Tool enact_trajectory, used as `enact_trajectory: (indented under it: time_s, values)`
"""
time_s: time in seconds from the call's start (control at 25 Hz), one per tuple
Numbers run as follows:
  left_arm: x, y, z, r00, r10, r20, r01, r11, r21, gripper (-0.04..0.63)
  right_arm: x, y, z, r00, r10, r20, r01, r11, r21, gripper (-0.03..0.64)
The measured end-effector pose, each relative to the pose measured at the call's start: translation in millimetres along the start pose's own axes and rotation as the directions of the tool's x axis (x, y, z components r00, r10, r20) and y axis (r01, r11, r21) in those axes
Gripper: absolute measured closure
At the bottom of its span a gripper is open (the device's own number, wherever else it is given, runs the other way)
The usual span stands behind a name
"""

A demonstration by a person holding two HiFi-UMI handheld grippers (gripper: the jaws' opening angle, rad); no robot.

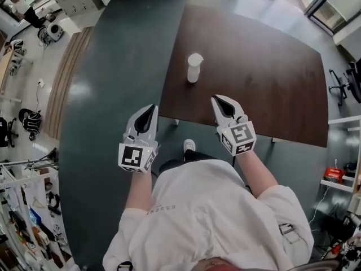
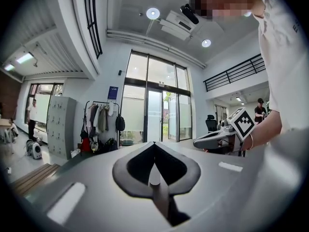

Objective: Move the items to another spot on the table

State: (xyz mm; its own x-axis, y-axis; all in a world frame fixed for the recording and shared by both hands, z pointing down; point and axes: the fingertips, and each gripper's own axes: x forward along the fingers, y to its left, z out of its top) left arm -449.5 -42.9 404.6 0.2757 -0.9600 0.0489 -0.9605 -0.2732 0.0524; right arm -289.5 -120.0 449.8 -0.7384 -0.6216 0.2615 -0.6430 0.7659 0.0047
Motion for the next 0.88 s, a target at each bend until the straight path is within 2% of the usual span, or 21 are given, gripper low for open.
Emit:
enact_trajectory:
  time_s: [0.24, 0.4, 0.48, 0.56, 0.68, 0.88]
  values:
    - [39, 12, -16, 0.999, -0.036, -0.033, 0.036, 0.999, -0.013, 0.577, 46, -7, -4, 0.999, 0.041, -0.011, -0.041, 0.999, -0.006, 0.63]
    - [66, 28, -27, 0.995, -0.075, -0.063, 0.072, 0.996, -0.045, 0.577, 80, -12, -22, 0.997, 0.034, -0.072, -0.031, 0.999, 0.035, 0.63]
    - [77, 35, -36, 0.992, -0.102, -0.079, 0.097, 0.993, -0.061, 0.577, 96, -14, -34, 0.992, 0.034, -0.118, -0.026, 0.997, 0.072, 0.5]
    - [90, 41, -41, 0.988, -0.125, -0.087, 0.119, 0.99, -0.076, 0.578, 109, -19, -43, 0.989, 0.021, -0.147, -0.008, 0.996, 0.088, 0.405]
    - [112, 44, -40, 0.981, -0.17, -0.093, 0.163, 0.984, -0.079, 0.577, 126, -31, -49, 0.987, -0.016, -0.159, 0.031, 0.995, 0.091, 0.333]
    - [141, 49, -41, 0.969, -0.224, -0.102, 0.217, 0.973, -0.072, 0.578, 153, -42, -59, 0.985, -0.038, -0.168, 0.058, 0.991, 0.118, 0.284]
